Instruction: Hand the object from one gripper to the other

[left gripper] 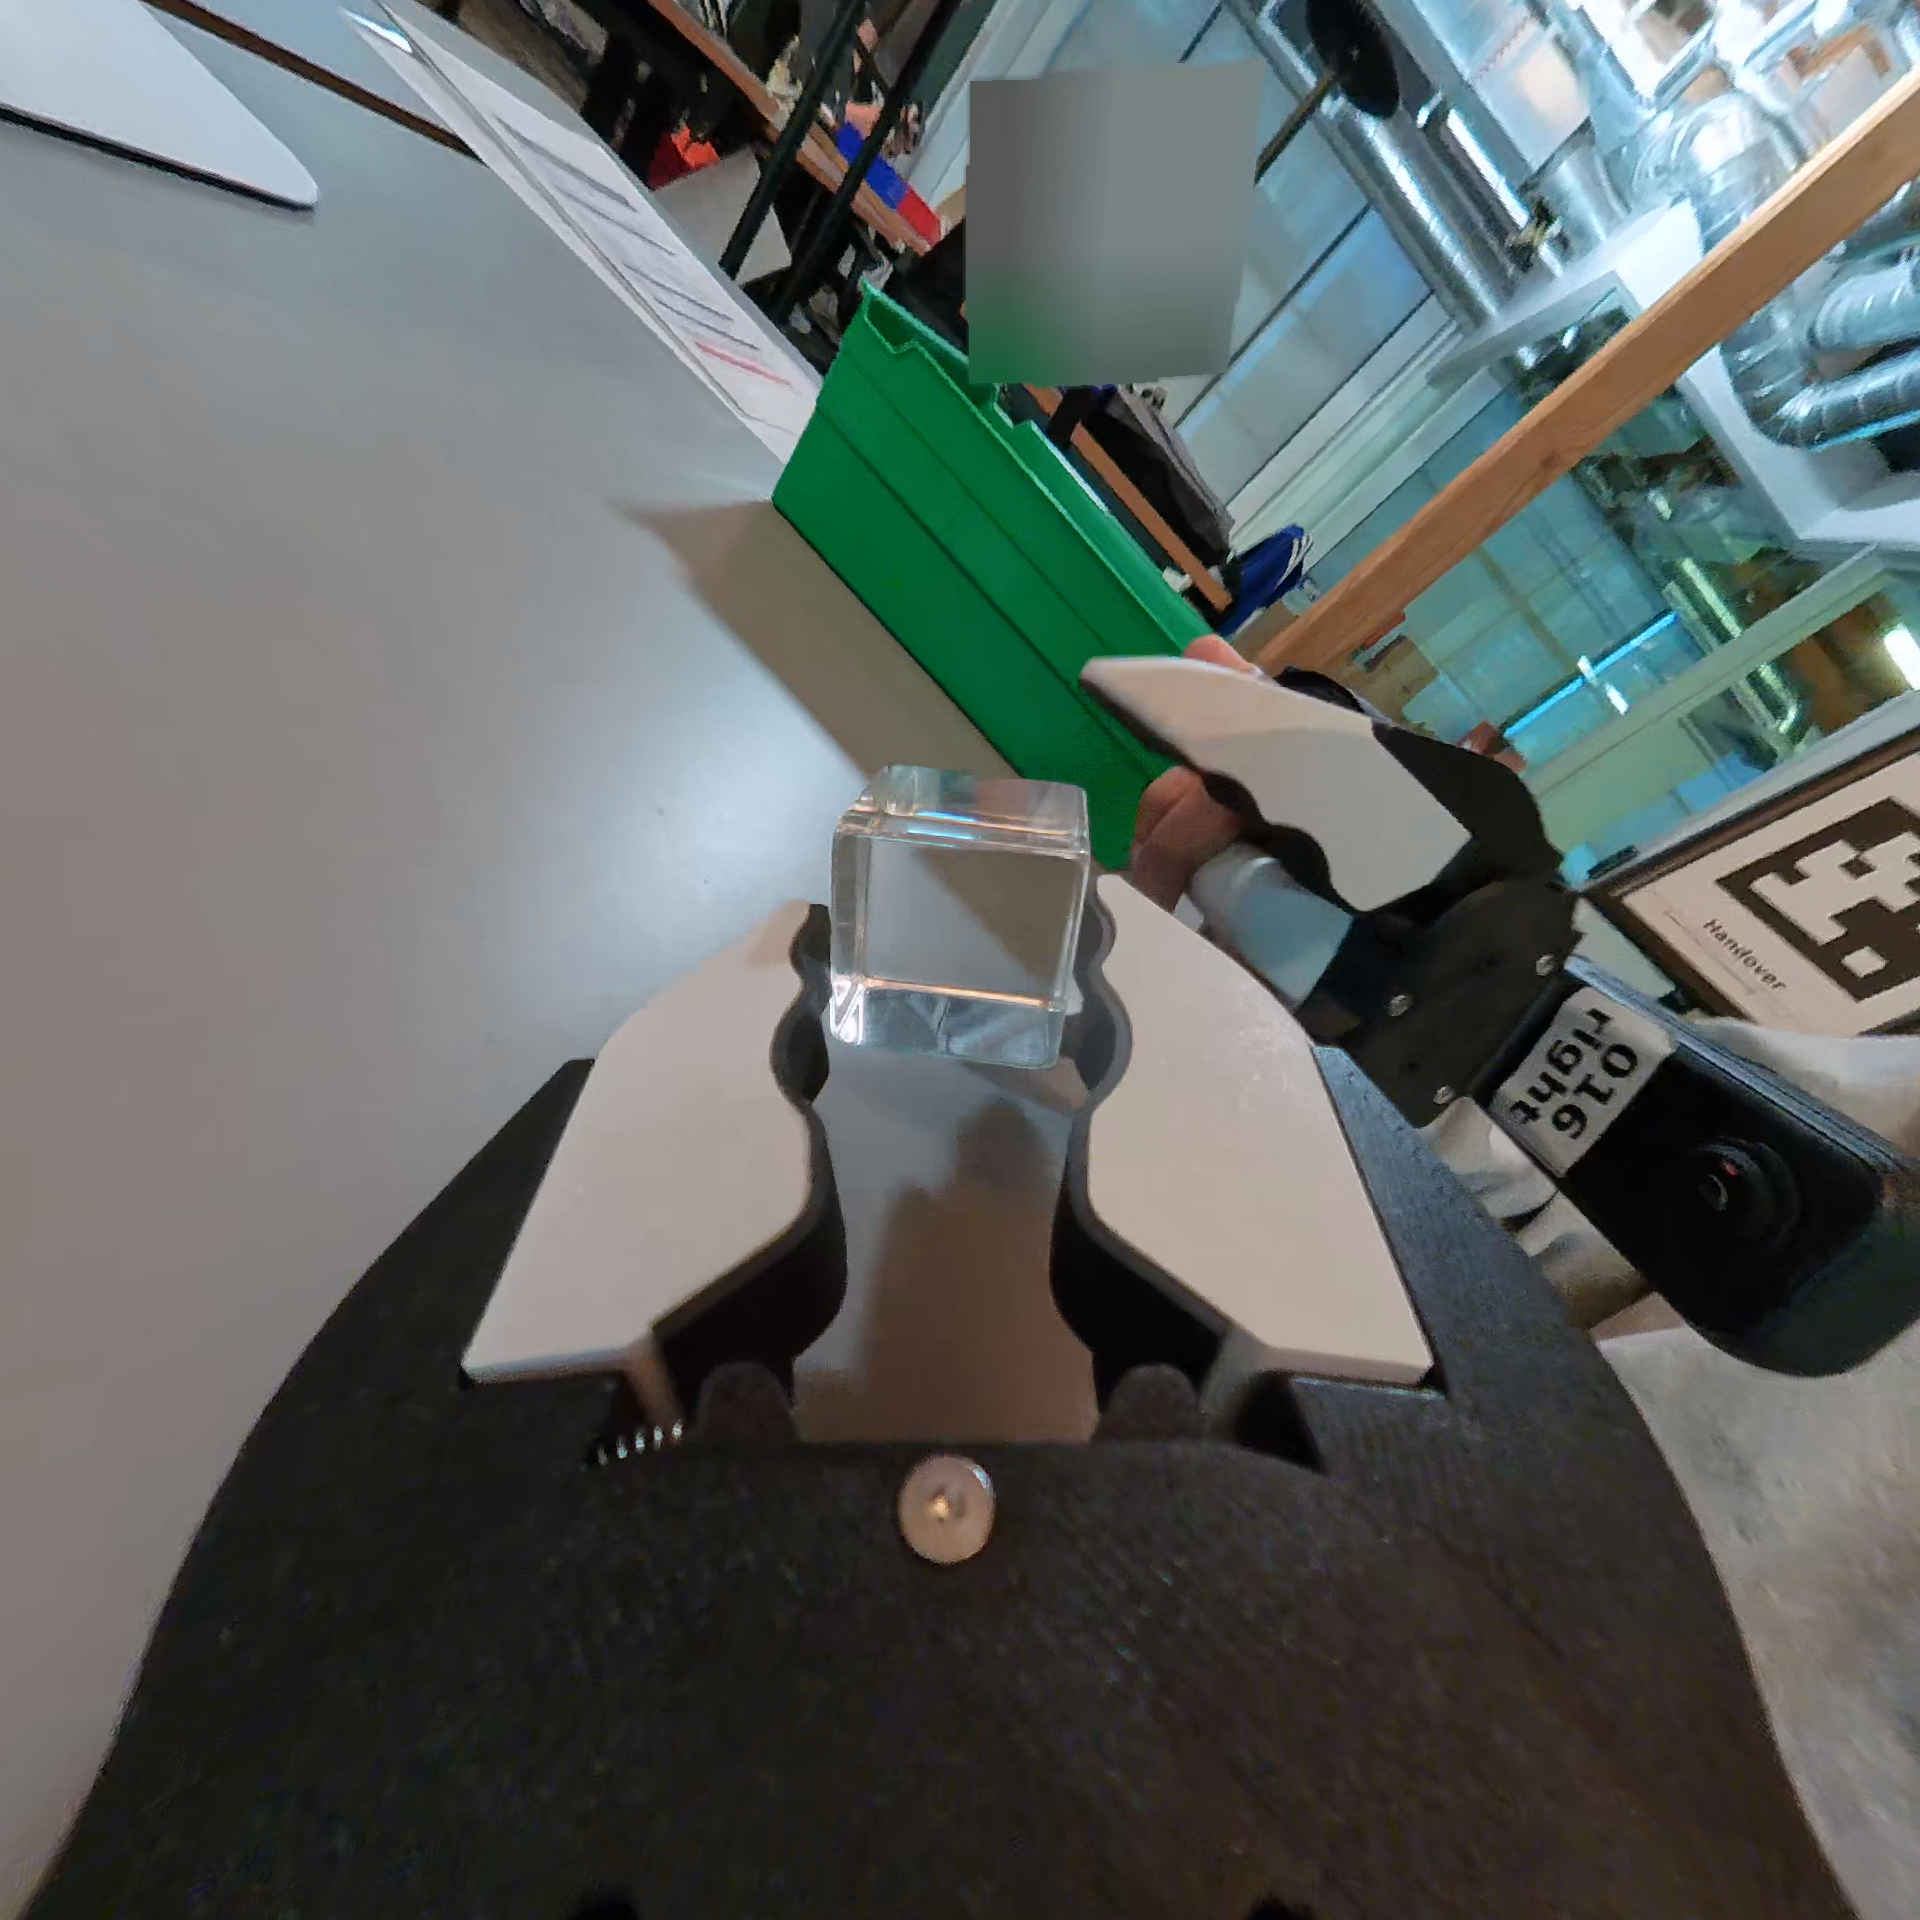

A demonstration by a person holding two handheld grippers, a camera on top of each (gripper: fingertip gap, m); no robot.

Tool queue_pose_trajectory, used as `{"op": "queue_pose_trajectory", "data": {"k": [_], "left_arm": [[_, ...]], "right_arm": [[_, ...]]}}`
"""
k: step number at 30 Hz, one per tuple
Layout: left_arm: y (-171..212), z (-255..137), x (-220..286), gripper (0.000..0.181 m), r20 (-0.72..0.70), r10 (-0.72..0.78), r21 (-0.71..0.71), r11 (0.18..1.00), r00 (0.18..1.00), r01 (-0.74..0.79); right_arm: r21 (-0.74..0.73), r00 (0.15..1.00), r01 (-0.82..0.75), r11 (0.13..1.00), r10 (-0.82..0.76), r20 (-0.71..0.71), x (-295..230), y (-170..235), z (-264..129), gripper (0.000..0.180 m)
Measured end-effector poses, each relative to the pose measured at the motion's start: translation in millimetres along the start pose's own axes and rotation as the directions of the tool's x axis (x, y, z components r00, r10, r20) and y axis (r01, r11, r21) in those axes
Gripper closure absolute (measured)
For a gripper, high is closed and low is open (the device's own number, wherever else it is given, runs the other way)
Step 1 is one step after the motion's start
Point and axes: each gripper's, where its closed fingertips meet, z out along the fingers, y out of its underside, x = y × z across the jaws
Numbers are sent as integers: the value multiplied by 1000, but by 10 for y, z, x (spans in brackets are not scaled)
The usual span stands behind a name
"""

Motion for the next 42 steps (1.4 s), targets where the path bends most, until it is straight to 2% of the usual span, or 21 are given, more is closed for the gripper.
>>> {"op": "queue_pose_trajectory", "data": {"k": [3, 6, 7, 9, 11, 13, 15, 17, 20, 24, 32, 38, 42], "left_arm": [[-93, -62, -36, 133, -17, -49, 68, 996, 999, 50], [-192, -132, -49, 134, -55, -89, 135, 986, 995, 96], [-220, -150, -42, 134, -68, -94, 154, 983, 993, 103], [-259, -171, -18, 134, -91, -87, 177, 979, 992, 102], [-271, -171, 18, 134, -108, -70, 182, 979, 992, 89], [-271, -159, 69, 134, -125, -47, 183, 981, 991, 70], [-262, -140, 127, 134, -141, -21, 177, 983, 990, 46], [-246, -120, 172, 134, -151, 4, 168, 986, 989, 22], [-225, -97, 224, 134, -169, 20, 160, 987, 985, 7], [-206, -78, 259, 134, -185, 25, 153, 988, 983, 4], [-172, -42, 318, 134, -203, 37, 143, 990, 978, -7], [-173, -38, 351, 134, -229, 33, 151, 989, 973, 2], [-185, -39, 329, 129, -228, 8, 164, 986, 974, 30]], "right_arm": [[-35, 974, -220, 975, 221, 53, 0, 166, 66, 88], [-26, 837, -532, 846, 530, 132, 31, 254, 87, 77], [-9, 754, -642, 767, 634, 172, 56, 242, 78, 76], [19, 532, -835, 550, 797, 285, 119, 172, 43, 76], [28, 285, -953, 302, 860, 423, 198, 78, -17, 76], [18, 75, -997, 77, 851, 520, 294, 35, -68, 77], [-23, -56, -998, -53, 811, 582, 327, 13, -94, 79], [-70, -132, -991, -113, 769, 626, 313, -32, -111, 83], [-133, -178, -984, -120, 725, 665, 225, -127, -123, 93], [-171, -180, -982, -82, 694, 697, 137, -231, -146, 113], [-186, -177, -981, -62, 687, 705, 94, -237, -152, 137], [-166, -146, -985, -38, 691, 708, 122, -230, -171, 137], [-106, -71, -994, 2, 733, 677, 198, -187, -173, 138]]}}
